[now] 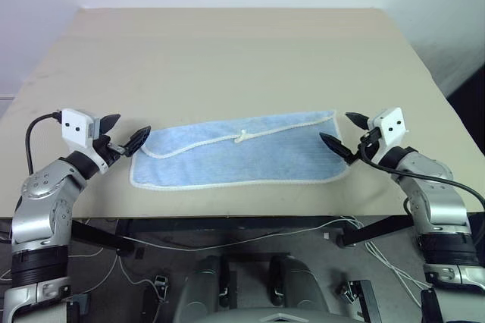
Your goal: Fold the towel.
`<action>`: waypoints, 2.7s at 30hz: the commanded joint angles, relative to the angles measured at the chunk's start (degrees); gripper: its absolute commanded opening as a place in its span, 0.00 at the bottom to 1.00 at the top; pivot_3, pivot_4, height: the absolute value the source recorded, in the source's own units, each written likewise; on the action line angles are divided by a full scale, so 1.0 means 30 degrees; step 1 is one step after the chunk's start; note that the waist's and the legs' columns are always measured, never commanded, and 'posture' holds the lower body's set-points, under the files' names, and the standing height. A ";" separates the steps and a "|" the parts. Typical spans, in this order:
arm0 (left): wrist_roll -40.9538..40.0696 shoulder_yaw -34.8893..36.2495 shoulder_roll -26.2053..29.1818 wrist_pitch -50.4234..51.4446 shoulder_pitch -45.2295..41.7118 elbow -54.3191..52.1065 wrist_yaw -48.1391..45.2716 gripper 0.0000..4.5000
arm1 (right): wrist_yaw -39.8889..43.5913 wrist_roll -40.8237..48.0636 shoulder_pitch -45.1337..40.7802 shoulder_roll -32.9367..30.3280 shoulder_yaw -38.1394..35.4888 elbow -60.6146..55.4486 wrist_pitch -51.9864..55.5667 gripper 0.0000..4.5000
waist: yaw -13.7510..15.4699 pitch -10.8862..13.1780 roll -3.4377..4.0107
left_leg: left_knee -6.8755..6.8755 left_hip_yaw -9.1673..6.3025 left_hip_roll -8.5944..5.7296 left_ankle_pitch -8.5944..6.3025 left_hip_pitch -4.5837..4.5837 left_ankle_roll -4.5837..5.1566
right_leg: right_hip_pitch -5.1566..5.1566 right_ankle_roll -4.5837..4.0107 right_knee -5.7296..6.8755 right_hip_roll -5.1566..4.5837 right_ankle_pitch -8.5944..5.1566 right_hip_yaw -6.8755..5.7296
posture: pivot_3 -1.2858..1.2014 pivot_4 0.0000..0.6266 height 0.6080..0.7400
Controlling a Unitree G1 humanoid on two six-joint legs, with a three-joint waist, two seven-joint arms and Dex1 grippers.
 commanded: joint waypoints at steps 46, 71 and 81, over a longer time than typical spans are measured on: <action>0.8759 -0.6618 0.6112 -1.4227 -0.5723 1.0837 -0.8477 0.99 | -0.2382 -0.0445 0.0564 0.2517 0.0413 -0.1625 -0.0946 1.00 | -0.0033 0.0012 0.0020 | -0.0057 0.0039 -0.0007 -0.0002 -0.0024 -0.0012 | -0.0070 -0.0007 0.0004 0.0014 0.0001 0.0006 | 0.52 0.24 1.00; 0.9427 -0.8369 0.3819 -1.7496 -0.7636 1.3904 -0.8055 0.55 | -0.2453 -0.0773 0.0236 0.1813 0.0092 -0.2251 -0.0557 1.00 | -0.0045 0.0009 0.0018 | 0.0004 0.0047 -0.0008 -0.0003 -0.0002 0.0049 | -0.0022 0.0010 0.0053 0.0045 -0.0002 0.0003 | 0.52 0.24 1.00; 0.8310 -0.7828 0.3911 -1.6146 -0.5826 1.2831 -0.7701 0.00 | -0.2949 -0.8322 -0.2734 -0.1943 0.3939 0.2692 -0.6958 1.00 | -0.0072 0.0010 0.0019 | 0.0019 0.0049 -0.0006 -0.0003 0.0001 0.0048 | -0.0021 0.0016 0.0063 0.0047 -0.0008 0.0005 | 0.52 0.24 1.00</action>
